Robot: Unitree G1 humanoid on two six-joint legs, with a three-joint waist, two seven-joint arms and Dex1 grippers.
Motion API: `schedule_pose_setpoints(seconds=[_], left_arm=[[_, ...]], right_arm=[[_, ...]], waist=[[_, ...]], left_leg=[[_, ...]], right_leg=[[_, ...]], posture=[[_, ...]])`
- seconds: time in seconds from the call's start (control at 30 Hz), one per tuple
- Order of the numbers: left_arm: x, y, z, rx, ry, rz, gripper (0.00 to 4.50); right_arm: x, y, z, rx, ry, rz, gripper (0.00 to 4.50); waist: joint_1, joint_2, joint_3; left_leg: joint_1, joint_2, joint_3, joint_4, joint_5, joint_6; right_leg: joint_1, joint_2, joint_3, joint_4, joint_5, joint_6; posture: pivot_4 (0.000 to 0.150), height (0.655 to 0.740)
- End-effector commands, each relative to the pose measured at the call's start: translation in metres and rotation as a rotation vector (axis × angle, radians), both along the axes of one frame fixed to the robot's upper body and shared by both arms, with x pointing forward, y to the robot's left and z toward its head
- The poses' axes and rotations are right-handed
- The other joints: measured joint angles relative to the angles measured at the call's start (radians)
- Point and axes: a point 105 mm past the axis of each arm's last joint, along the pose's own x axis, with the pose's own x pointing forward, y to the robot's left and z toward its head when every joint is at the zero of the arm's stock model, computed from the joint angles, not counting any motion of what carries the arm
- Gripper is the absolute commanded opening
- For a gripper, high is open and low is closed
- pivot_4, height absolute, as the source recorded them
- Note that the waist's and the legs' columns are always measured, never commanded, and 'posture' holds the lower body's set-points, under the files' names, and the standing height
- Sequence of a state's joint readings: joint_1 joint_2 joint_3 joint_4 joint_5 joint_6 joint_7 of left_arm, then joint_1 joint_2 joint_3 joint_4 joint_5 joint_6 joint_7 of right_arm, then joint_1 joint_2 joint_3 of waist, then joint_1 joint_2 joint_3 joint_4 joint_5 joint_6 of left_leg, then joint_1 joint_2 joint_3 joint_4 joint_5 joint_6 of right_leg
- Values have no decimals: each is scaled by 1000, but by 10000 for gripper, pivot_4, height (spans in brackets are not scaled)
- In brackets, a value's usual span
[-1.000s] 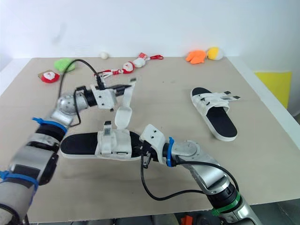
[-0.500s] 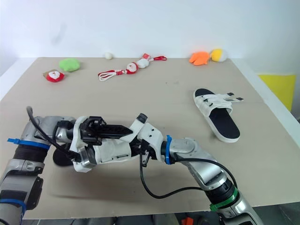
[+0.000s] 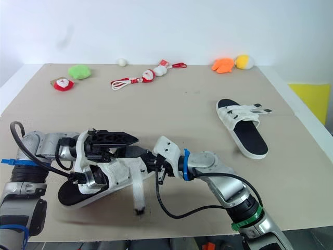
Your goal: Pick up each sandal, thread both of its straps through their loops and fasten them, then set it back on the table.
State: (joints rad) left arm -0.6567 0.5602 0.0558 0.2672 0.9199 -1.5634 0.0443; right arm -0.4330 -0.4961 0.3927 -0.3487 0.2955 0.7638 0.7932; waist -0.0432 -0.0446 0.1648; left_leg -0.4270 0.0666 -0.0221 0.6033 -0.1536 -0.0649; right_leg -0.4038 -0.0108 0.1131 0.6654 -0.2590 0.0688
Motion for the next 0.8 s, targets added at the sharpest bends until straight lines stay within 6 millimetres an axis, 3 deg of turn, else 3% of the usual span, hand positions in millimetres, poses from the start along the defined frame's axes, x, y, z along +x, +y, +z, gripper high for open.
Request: schedule_pose_setpoints(seconds=[0.03, 0.1, 0.17, 0.3, 0.4, 0.6, 0.7, 0.8], left_arm=[[14, 21, 18, -122, 141, 154, 44912], [25, 30, 25, -192, 370, 261, 44912], [33, 43, 26, -282, 769, 347, 44912], [18, 61, 24, -421, 1488, 304, 44912], [-3, 68, 16, -439, 1845, 223, 44912], [-59, 80, -19, -249, 2285, 227, 44912], [-73, 84, -49, -108, 2293, 411, 44912], [-71, 85, -71, -50, 2224, 542, 44912]], right_arm=[[-2, -11, -20, -69, 71, -12, 0], [-2, -13, -20, -68, 80, -6, 0], [-3, -16, -21, -76, 97, 8, 0], [-5, -14, -20, -50, 152, 26, 0], [-6, -11, -17, -28, 175, 44, 0], [-1, -11, -16, -28, 185, 54, 0], [0, -10, -15, -29, 180, 59, 0], [1, -9, -15, -27, 175, 63, 0]], waist=[[-3, 1, 0], [-6, 1, 0], [-7, 1, 1], [-10, 2, 2], [-7, 2, 2], [-8, 2, 3], [-6, 3, 3], [-6, 3, 3]], left_leg=[[0, 0, 0, 0, 0, 0], [0, 0, 0, -1, 0, 0], [0, 0, 0, -1, 0, 0], [-1, 1, 0, -2, -1, 0], [0, 1, 1, -2, -1, 0], [2, 1, 3, -3, -1, 0], [4, 1, 4, -3, -2, -2], [5, 1, 3, -3, -3, -3]], right_leg=[[0, 0, 0, 0, 0, 0], [-1, 0, 0, 0, -1, 0], [-1, -1, 0, 1, -2, -2], [-1, -3, -2, 2, -5, -6], [-1, -4, -4, 2, -8, -11], [-3, -4, -4, 1, -8, -14], [-6, -5, -4, 1, -10, -17], [-5, -5, -4, 0, -9, -20]], posture=[[1500, 7400], [1500, 7400], [1500, 7400], [1500, 7400], [1500, 7400], [1500, 7400], [1500, 7400], [1500, 7400]])
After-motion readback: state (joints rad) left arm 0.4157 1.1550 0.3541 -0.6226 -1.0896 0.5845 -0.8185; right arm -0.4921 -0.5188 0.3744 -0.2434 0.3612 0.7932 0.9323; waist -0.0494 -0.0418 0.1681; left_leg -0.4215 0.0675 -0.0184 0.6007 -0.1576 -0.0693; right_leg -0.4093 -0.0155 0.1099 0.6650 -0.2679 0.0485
